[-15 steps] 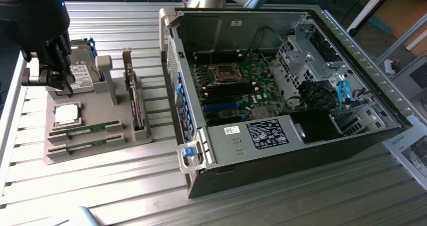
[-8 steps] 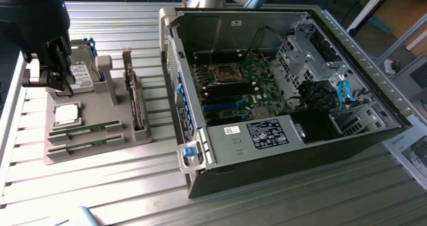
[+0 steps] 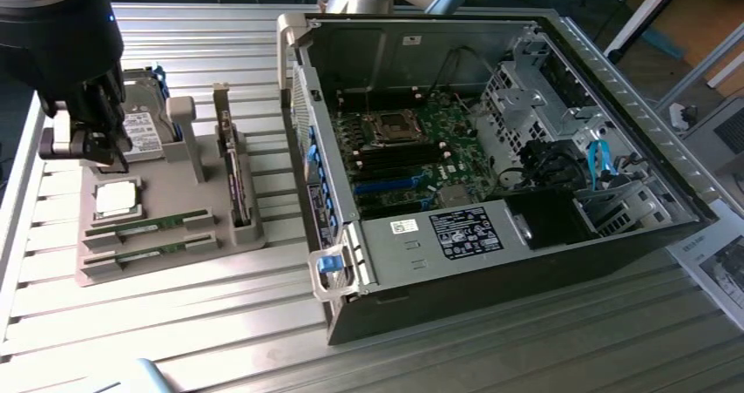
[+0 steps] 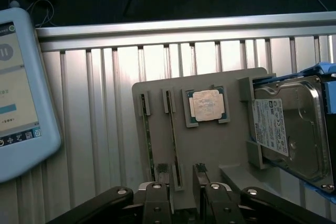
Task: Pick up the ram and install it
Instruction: 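Pick up the ram and move it above insertion slot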
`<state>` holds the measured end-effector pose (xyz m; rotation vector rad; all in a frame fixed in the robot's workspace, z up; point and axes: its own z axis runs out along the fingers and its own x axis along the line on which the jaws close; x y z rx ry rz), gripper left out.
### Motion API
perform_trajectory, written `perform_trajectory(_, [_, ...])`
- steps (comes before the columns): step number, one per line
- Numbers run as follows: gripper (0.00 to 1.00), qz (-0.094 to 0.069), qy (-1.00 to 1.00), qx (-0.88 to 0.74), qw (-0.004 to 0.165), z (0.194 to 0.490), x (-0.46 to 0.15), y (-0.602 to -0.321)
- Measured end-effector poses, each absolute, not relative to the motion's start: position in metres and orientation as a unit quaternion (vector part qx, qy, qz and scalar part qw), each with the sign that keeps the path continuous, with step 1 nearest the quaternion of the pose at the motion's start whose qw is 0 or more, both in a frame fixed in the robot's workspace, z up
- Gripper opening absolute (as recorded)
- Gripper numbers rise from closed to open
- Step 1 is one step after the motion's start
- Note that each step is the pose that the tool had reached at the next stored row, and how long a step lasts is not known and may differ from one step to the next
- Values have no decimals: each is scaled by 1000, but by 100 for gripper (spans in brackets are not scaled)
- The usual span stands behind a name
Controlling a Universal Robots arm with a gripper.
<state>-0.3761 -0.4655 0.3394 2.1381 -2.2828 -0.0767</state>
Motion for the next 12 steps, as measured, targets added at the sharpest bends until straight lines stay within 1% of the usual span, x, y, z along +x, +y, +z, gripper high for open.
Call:
perform_trajectory(6, [31,-24,-730,683,6,339,-376,-466])
perform_trajectory(12, [31,-23,-730,683,8,339,-376,-473])
